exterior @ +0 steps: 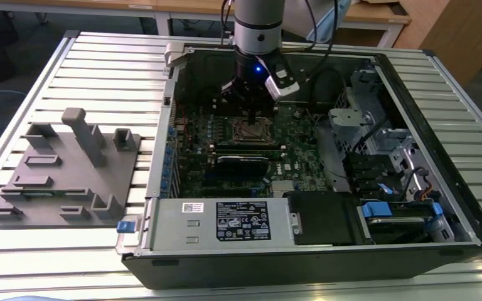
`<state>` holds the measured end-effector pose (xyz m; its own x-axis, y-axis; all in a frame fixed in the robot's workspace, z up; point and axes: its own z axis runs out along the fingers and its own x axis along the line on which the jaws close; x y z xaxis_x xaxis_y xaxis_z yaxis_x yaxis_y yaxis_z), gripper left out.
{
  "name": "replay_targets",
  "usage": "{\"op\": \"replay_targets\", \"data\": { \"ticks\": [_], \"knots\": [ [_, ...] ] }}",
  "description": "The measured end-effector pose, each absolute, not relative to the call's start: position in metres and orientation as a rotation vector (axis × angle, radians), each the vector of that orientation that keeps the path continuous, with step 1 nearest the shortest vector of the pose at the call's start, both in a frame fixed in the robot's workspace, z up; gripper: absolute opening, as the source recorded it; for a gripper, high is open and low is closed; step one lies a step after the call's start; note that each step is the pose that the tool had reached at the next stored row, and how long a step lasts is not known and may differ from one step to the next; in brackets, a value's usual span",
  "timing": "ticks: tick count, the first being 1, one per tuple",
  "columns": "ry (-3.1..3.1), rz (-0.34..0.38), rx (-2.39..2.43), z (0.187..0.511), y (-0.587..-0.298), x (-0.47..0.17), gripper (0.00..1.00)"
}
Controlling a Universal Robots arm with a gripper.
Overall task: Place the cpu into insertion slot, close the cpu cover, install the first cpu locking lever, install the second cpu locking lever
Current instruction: 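Install the second cpu locking lever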
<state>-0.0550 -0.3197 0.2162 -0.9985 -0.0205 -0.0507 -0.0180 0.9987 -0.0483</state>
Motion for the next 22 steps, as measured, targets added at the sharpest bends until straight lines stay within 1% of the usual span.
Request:
{"op": "replay_targets", "data": {
  "ticks": [8, 22],
  "knots": [
    [3.09, -0.075, -0.03, 0.217, -0.32, -0.055, 0.1],
    [3.089, -0.074, -0.03, 0.23, -0.32, -0.055, 0.1]
  ]
}}
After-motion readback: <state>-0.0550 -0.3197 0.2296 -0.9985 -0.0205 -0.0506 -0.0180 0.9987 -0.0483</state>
